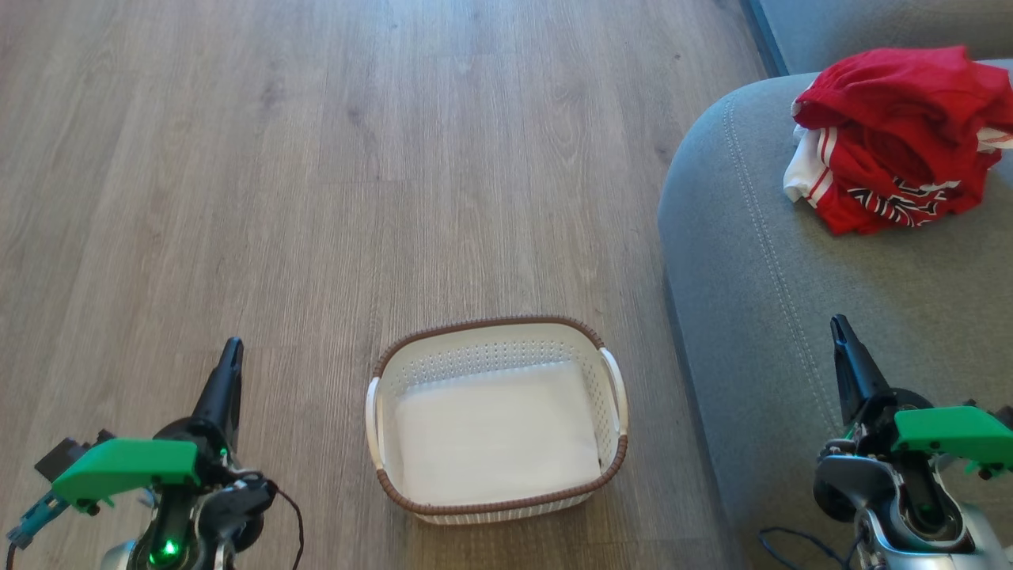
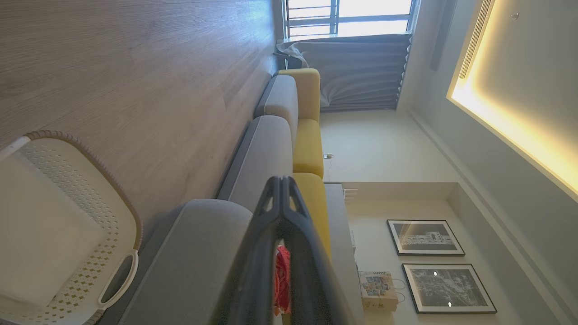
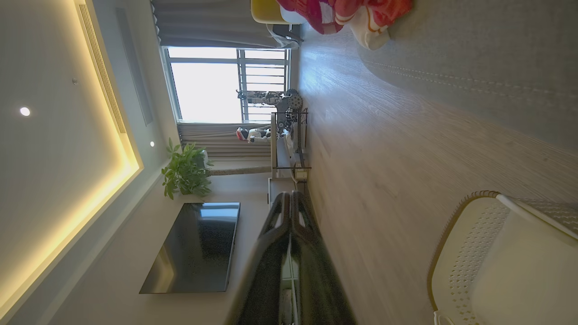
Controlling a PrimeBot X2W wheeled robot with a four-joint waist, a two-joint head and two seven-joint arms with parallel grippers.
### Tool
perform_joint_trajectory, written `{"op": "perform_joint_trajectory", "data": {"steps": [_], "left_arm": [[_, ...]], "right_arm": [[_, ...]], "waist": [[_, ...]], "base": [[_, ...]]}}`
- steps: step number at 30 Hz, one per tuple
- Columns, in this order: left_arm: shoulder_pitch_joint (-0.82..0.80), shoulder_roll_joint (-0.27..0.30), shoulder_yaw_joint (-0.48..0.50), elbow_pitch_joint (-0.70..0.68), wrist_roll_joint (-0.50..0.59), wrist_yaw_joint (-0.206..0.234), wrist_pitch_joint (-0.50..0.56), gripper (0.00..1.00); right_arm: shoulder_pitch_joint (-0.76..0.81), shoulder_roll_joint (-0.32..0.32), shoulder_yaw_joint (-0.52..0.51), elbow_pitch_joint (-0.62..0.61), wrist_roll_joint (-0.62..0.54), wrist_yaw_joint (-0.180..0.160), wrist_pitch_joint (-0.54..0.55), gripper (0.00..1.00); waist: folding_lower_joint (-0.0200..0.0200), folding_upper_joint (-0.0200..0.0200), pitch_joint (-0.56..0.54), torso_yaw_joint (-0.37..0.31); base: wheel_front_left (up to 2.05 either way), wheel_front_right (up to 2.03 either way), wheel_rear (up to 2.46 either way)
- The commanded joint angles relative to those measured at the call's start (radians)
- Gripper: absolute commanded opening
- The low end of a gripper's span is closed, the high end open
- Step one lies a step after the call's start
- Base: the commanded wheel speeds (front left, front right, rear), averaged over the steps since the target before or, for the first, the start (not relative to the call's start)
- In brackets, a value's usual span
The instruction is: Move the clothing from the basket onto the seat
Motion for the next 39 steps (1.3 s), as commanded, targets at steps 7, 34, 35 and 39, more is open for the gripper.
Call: {"op": "perform_joint_trajectory", "data": {"steps": [7, 34, 35, 39], "left_arm": [[-0.052, 0.009, 0.032, -0.034, -0.004, -0.005, 0.006, 0.00], [-0.052, 0.009, 0.032, -0.035, -0.004, -0.005, 0.007, 0.00], [-0.052, 0.009, 0.032, -0.035, -0.004, -0.005, 0.007, 0.00], [-0.052, 0.009, 0.032, -0.035, -0.004, -0.005, 0.007, 0.00]], "right_arm": [[-0.041, -0.025, 0.032, -0.036, 0.018, 0.000, -0.011, 0.00], [-0.039, -0.056, 0.074, -0.042, 0.056, 0.000, -0.044, 0.00], [-0.039, -0.058, 0.076, -0.042, 0.057, 0.000, -0.046, 0.00], [-0.039, -0.063, 0.084, -0.043, 0.064, 0.000, -0.052, 0.00]], "waist": [[0.0000, 0.0000, 0.000, 0.000], [0.0000, 0.0000, 0.000, 0.000], [0.0000, 0.0000, 0.000, 0.000], [0.0000, 0.0000, 0.000, 0.000]], "base": [[0.00, 0.00, 0.00], [0.00, 0.00, 0.00], [0.00, 0.00, 0.00], [0.00, 0.00, 0.00]]}}
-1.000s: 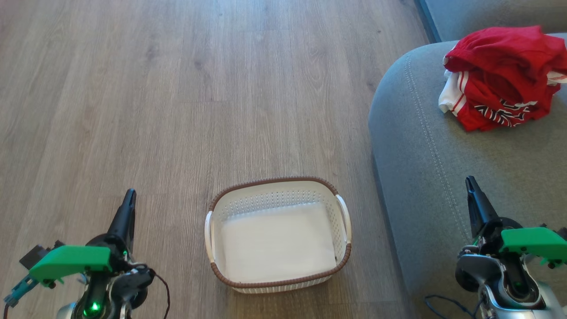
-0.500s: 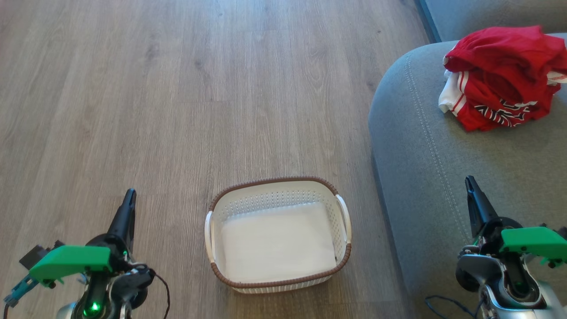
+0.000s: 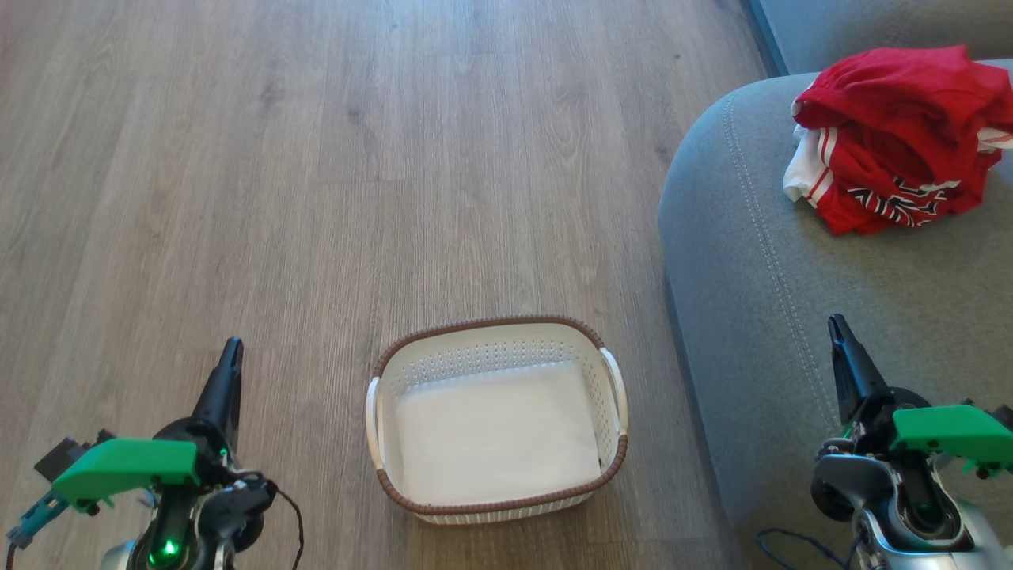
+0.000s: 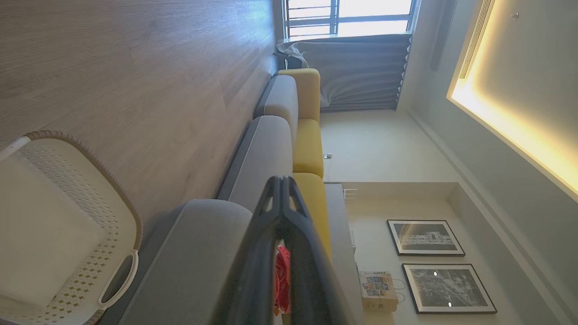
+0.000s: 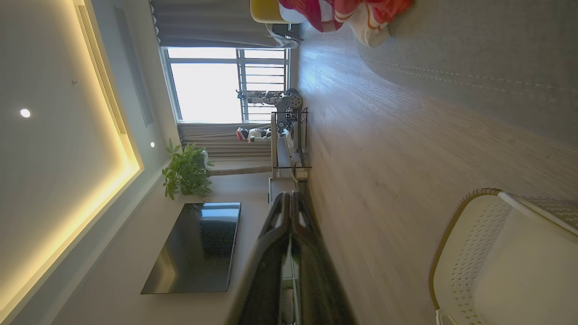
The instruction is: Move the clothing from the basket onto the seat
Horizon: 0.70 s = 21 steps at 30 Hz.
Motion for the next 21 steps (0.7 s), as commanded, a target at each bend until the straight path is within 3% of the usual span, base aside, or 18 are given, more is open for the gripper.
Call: {"op": "perform_joint_trajectory", "data": {"steps": [1, 21], "left_arm": [[-0.052, 0.009, 0.031, -0.035, -0.004, -0.005, 0.006, 0.00], [-0.052, 0.009, 0.031, -0.035, -0.004, -0.005, 0.006, 0.00]], "right_arm": [[-0.038, -0.025, 0.023, -0.042, 0.014, 0.000, -0.009, 0.00], [-0.037, -0.056, 0.065, -0.050, 0.051, 0.000, -0.041, 0.00]], "waist": [[0.0000, 0.0000, 0.000, 0.000], [0.0000, 0.0000, 0.000, 0.000]], "base": [[0.00, 0.00, 0.00], [0.00, 0.00, 0.00]]}}
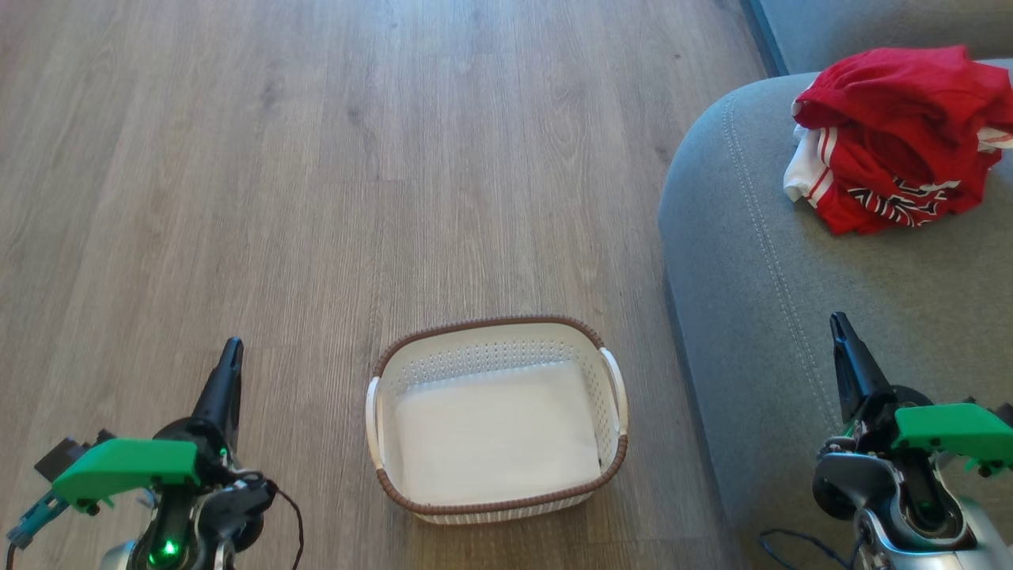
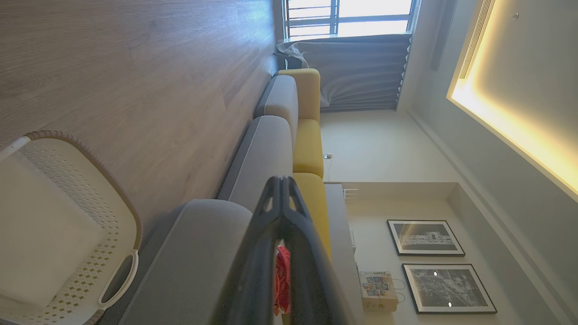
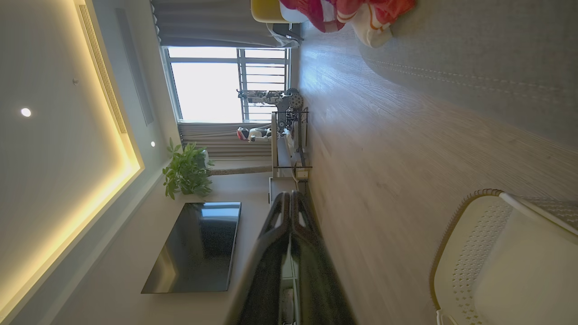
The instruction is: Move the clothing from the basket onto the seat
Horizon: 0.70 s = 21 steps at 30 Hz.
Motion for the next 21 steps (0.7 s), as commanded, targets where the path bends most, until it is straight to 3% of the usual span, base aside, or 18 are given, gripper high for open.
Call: {"op": "perform_joint_trajectory", "data": {"steps": [1, 21], "left_arm": [[-0.052, 0.009, 0.031, -0.035, -0.004, -0.005, 0.006, 0.00], [-0.052, 0.009, 0.031, -0.036, -0.004, -0.005, 0.006, 0.00]], "right_arm": [[-0.037, -0.024, 0.025, -0.040, 0.009, 0.000, -0.010, 0.00], [-0.036, -0.062, 0.075, -0.053, 0.054, 0.000, -0.050, 0.00]], "waist": [[0.0000, 0.0000, 0.000, 0.000], [0.0000, 0.0000, 0.000, 0.000]], "base": [[0.00, 0.00, 0.00], [0.00, 0.00, 0.00]]}}
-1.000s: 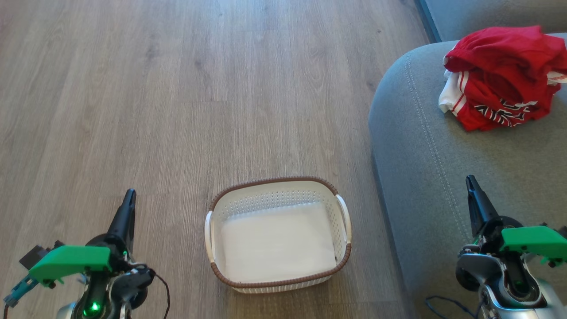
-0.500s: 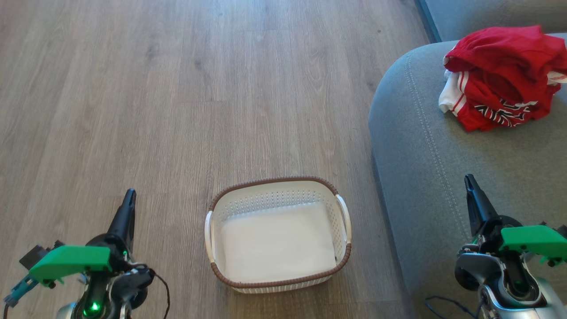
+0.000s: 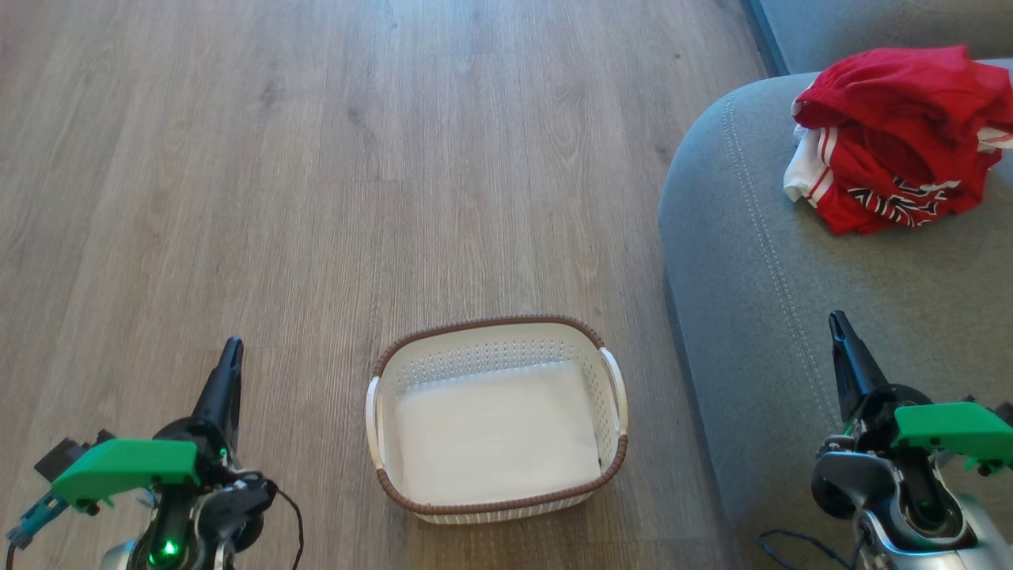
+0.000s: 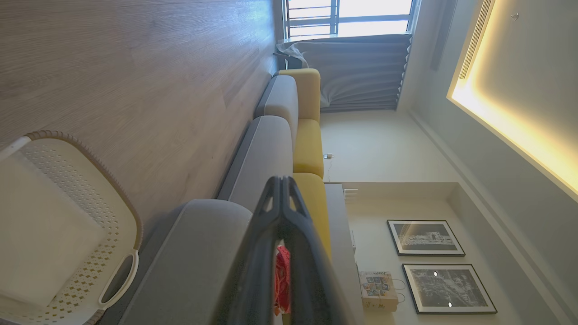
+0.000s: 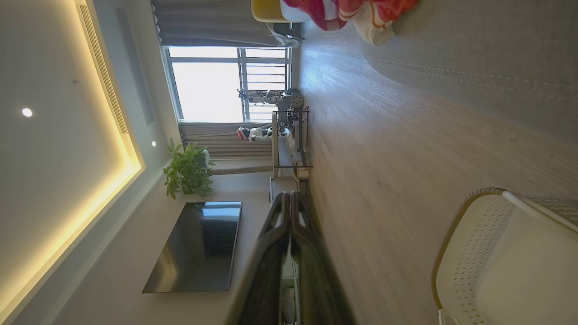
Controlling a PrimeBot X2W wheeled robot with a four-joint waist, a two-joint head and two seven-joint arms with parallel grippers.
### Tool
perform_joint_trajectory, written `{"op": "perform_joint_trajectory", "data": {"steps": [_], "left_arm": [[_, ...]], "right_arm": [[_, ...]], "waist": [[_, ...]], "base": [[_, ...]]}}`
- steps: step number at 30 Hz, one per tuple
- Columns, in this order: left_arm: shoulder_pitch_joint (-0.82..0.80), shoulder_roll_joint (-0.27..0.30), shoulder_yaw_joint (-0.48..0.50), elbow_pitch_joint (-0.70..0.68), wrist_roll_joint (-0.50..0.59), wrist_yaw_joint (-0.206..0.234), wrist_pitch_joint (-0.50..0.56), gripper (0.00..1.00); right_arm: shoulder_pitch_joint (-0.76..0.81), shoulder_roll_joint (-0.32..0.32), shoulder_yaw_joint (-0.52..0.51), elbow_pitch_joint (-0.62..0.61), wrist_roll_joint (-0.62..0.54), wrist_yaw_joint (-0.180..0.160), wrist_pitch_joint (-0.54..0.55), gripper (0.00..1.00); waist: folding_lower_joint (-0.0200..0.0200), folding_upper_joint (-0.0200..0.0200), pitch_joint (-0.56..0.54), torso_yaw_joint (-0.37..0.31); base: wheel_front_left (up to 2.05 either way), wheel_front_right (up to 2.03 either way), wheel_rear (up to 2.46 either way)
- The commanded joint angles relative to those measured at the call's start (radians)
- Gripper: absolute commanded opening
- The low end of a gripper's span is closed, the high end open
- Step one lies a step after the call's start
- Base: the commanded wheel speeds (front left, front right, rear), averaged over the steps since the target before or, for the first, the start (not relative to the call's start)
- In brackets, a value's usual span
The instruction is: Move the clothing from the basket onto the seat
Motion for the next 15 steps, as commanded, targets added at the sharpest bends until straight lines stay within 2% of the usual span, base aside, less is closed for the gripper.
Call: {"op": "perform_joint_trajectory", "data": {"steps": [1, 15], "left_arm": [[-0.052, 0.009, 0.031, -0.036, -0.004, -0.005, 0.006, 0.00], [-0.051, 0.009, 0.031, -0.036, -0.004, -0.005, 0.006, 0.00]], "right_arm": [[-0.036, -0.027, 0.021, -0.039, 0.010, 0.000, -0.008, 0.00], [-0.037, -0.056, 0.058, -0.050, 0.043, 0.000, -0.038, 0.00]], "waist": [[0.0000, 0.0000, 0.000, 0.000], [0.0000, 0.0000, 0.000, 0.000]], "base": [[0.00, 0.00, 0.00], [0.00, 0.00, 0.00]]}}
